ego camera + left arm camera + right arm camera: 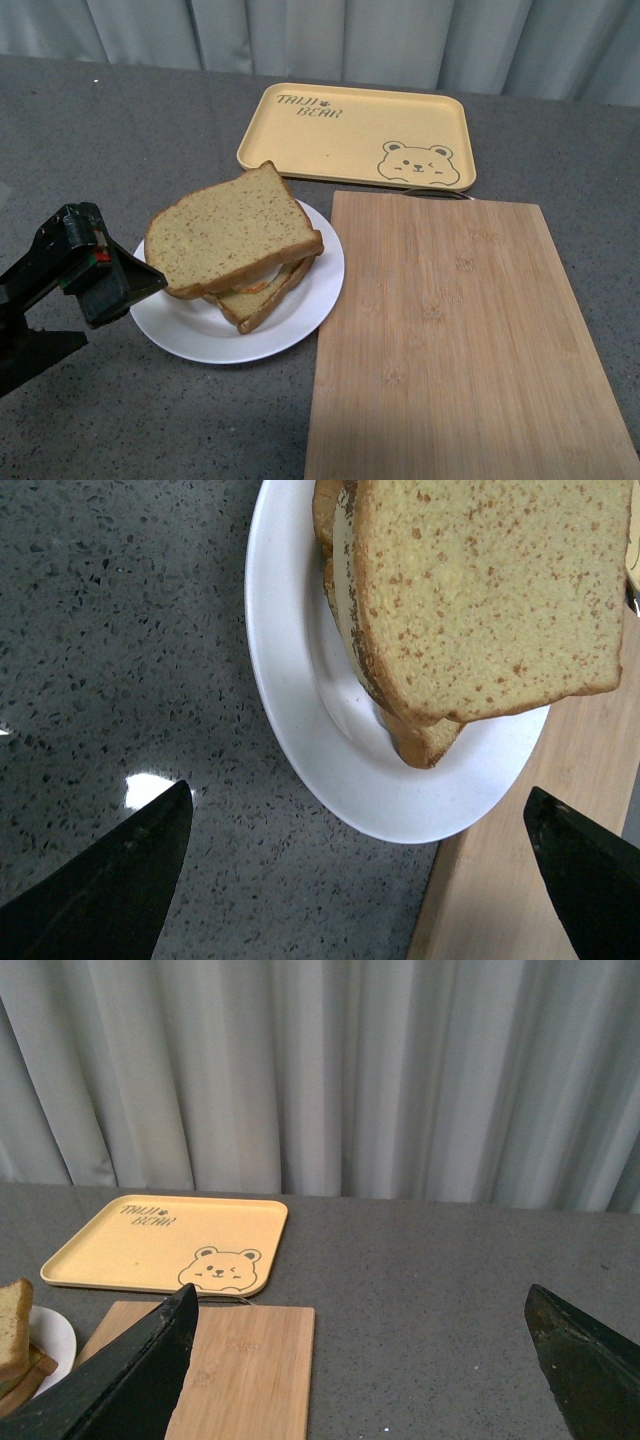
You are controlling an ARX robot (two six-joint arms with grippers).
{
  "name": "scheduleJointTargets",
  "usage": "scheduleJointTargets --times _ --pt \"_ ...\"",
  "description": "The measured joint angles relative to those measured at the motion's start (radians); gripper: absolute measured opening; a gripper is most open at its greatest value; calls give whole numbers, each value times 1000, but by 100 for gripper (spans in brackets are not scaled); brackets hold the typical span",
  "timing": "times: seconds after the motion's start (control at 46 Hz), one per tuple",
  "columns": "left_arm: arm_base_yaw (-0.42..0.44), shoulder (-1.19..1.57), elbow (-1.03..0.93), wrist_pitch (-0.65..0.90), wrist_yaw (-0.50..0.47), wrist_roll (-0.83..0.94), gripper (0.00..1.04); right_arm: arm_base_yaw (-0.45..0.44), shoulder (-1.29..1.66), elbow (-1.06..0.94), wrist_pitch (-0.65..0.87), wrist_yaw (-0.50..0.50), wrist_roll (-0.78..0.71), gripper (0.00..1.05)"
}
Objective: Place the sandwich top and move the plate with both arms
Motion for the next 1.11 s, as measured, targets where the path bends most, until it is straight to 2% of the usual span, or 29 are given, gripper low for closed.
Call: scheduleJointTargets --times 0.283,0.783,0.826,0.935,1.109 --pt "-12 95 39 26 10 73 98 0 0 0 0 0 0 95" --pt "-39 239 113 68 21 37 98 0 0 0 0 0 0 95" --pt "-43 251 121 63 21 35 94 0 0 0 0 0 0 95" --pt "-46 292 137 40 33 34 71 0 0 0 0 0 0 95" --pt "-34 319 142 51 66 -5 44 0 0 0 0 0 0 95"
